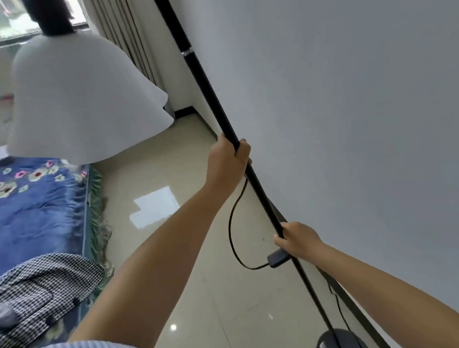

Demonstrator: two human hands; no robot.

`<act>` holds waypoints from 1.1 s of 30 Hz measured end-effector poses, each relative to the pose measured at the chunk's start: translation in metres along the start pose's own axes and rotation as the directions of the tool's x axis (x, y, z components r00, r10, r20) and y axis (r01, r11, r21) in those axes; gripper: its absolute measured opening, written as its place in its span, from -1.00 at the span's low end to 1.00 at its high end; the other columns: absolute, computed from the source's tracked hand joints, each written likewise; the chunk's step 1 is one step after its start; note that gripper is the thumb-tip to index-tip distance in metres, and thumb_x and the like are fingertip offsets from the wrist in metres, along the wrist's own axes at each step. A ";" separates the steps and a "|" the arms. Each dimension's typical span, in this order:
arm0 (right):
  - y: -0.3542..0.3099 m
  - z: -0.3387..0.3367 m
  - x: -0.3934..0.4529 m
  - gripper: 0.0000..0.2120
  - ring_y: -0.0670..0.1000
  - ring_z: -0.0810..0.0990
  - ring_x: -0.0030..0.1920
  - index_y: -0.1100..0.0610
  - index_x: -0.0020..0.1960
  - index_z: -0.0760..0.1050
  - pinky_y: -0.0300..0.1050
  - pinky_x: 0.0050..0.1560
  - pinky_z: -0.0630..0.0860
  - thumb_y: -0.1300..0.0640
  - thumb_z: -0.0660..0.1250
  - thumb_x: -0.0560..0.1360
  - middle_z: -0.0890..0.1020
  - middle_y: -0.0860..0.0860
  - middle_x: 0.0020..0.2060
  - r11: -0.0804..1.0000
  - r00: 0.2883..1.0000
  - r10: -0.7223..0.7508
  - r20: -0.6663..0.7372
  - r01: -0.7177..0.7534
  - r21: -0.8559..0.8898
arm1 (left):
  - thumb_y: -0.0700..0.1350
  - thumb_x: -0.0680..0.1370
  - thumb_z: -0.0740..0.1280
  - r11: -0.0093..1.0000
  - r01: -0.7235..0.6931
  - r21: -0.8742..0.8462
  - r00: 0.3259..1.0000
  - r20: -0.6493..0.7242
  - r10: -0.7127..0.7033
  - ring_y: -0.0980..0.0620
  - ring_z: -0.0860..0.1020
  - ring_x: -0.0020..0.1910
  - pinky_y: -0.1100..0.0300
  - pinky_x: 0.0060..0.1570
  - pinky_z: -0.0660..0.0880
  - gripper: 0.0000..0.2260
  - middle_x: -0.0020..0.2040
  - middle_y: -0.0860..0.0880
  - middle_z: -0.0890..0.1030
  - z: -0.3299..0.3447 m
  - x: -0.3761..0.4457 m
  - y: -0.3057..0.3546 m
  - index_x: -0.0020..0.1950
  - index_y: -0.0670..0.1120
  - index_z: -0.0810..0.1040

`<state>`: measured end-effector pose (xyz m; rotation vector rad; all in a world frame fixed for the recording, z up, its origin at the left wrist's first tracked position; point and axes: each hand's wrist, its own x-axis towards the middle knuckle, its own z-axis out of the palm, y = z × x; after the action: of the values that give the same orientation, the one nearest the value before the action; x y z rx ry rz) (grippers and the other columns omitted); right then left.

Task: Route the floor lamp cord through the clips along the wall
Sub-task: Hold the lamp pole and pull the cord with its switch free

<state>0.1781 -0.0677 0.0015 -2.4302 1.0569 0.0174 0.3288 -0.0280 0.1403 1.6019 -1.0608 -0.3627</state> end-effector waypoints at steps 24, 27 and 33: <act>-0.290 -0.032 0.511 -0.65 0.01 0.27 -0.48 0.07 -0.49 0.15 -0.17 -0.47 0.16 0.20 0.18 0.42 0.36 0.03 -0.48 0.976 0.974 -0.198 0.112 0.185 0.116 | -0.21 0.58 0.13 0.995 -0.023 0.098 0.977 -0.210 0.044 0.09 0.48 -0.50 0.33 -0.58 0.42 -0.86 -0.44 0.01 0.42 -0.288 0.453 -0.193 -0.16 -0.07 0.27; -0.317 -0.043 0.582 -0.65 -0.03 0.25 -0.51 0.07 -0.48 0.16 -0.17 -0.47 0.17 0.19 0.18 0.43 0.33 -0.02 -0.51 0.975 0.971 -0.216 0.102 0.209 0.075 | -0.21 0.59 0.13 0.993 -0.029 0.112 0.975 -0.218 0.053 0.08 0.48 -0.48 0.32 -0.58 0.44 -0.92 -0.42 0.01 0.41 -0.315 0.516 -0.214 -0.10 -0.11 0.27; -0.365 -0.060 0.742 -0.66 0.02 0.37 -0.42 0.01 -0.45 0.16 -0.15 -0.43 0.25 0.10 0.19 0.45 0.33 -0.08 -0.49 0.959 0.959 -0.269 0.094 0.275 -0.064 | -0.23 0.59 0.13 0.996 -0.042 0.081 0.974 -0.221 0.059 0.05 0.47 -0.46 0.18 -0.44 0.48 -0.96 -0.42 0.01 0.40 -0.365 0.653 -0.284 -0.07 -0.16 0.29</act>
<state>0.9399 -0.3900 0.0621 -2.5994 0.6891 0.0687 1.0711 -0.3211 0.1967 1.6373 -0.9499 -0.1052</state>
